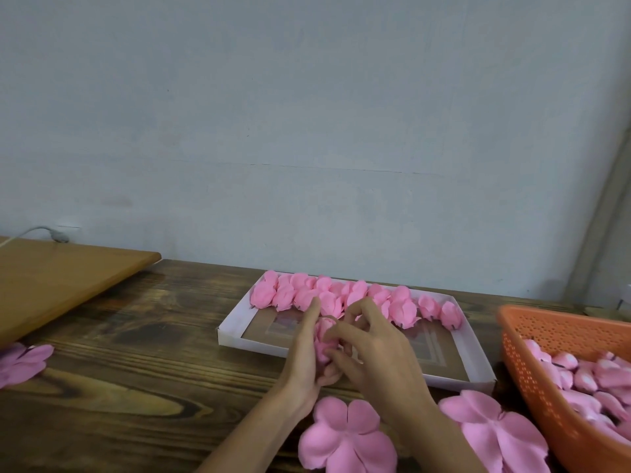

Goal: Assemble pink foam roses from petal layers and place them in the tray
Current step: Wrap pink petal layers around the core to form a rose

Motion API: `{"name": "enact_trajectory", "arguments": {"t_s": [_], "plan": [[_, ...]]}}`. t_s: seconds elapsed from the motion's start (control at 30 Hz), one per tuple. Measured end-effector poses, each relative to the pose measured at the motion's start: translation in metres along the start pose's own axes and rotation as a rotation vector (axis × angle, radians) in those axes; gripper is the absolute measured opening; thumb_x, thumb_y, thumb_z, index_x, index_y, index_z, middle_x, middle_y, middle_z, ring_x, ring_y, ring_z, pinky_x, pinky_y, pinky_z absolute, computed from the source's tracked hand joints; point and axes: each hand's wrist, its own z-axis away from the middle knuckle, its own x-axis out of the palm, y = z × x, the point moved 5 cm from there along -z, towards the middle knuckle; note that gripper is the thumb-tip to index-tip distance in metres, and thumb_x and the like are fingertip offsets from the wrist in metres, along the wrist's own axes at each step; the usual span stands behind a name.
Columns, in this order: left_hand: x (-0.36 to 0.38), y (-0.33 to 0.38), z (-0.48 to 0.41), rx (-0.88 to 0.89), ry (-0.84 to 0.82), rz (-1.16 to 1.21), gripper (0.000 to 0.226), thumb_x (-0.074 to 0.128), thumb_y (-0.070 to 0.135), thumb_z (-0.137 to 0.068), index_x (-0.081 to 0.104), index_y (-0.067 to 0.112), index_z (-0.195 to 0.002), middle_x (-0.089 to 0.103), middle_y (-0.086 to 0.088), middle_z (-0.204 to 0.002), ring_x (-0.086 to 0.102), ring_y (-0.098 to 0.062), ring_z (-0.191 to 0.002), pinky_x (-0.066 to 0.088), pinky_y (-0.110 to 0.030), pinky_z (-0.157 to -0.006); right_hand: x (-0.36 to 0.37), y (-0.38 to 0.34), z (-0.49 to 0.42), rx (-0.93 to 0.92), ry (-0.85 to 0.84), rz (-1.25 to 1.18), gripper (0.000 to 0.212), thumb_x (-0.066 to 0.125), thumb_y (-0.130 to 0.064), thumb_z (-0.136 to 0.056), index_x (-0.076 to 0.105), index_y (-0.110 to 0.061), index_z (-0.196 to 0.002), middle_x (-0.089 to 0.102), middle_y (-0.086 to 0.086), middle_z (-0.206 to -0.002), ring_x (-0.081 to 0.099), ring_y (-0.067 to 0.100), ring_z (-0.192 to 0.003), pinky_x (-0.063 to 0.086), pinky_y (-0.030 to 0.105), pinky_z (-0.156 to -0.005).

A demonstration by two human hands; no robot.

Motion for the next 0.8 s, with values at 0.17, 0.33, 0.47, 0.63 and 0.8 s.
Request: {"name": "enact_trajectory", "arguments": {"t_s": [0.17,0.33,0.47,0.63,0.8], "plan": [[0.000,0.000,0.005,-0.040,0.011,-0.047,0.069,0.067,0.086,-0.074,0.064,0.018,-0.059,0.054,-0.002,-0.056,0.038,-0.012,-0.045,0.012,-0.025,-0.049,-0.001,0.001,-0.001,-0.033,-0.077,-0.066,0.017,0.080,-0.026,-0.078,0.065,-0.020,-0.081,0.055,-0.010,-0.099,0.056,0.014,-0.074,0.052,0.040,-0.061],[-0.004,0.000,0.007,-0.093,0.083,-0.044,0.067,0.066,0.085,-0.071,0.062,0.019,-0.057,0.056,-0.001,-0.056,0.053,-0.011,-0.046,0.030,-0.019,-0.038,-0.002,0.006,0.001,-0.054,-0.140,-0.203,0.016,0.081,-0.034,-0.078,0.068,-0.025,-0.083,0.056,-0.015,-0.105,0.061,0.007,-0.079,0.055,0.034,-0.070],[-0.006,-0.001,0.007,-0.112,0.117,-0.042,0.070,0.061,0.088,-0.073,0.069,0.019,-0.064,0.061,-0.003,-0.061,0.062,-0.012,-0.055,0.040,-0.019,-0.045,-0.001,0.006,0.002,-0.077,-0.167,-0.257,0.016,0.075,-0.044,-0.082,0.066,-0.031,-0.083,0.053,-0.019,-0.111,0.063,0.004,-0.084,0.055,0.028,-0.072],[-0.010,-0.001,0.004,-0.086,0.125,-0.059,0.076,0.063,0.094,-0.067,0.063,0.018,-0.058,0.056,-0.003,-0.056,0.057,-0.012,-0.050,0.035,-0.020,-0.044,0.000,0.002,0.002,-0.054,-0.158,-0.188,0.013,0.070,-0.041,-0.077,0.063,-0.030,-0.078,0.054,-0.017,-0.108,0.060,0.006,-0.079,0.053,0.032,-0.068],[-0.010,-0.004,0.001,-0.076,0.101,-0.078,0.085,0.060,0.098,-0.059,0.072,0.014,-0.063,0.063,-0.008,-0.060,0.062,-0.017,-0.053,0.039,-0.022,-0.045,0.002,0.004,0.002,-0.015,-0.165,-0.063,0.023,0.075,-0.034,-0.078,0.055,-0.025,-0.071,0.052,-0.016,-0.107,0.055,0.007,-0.078,0.050,0.033,-0.066]]}}
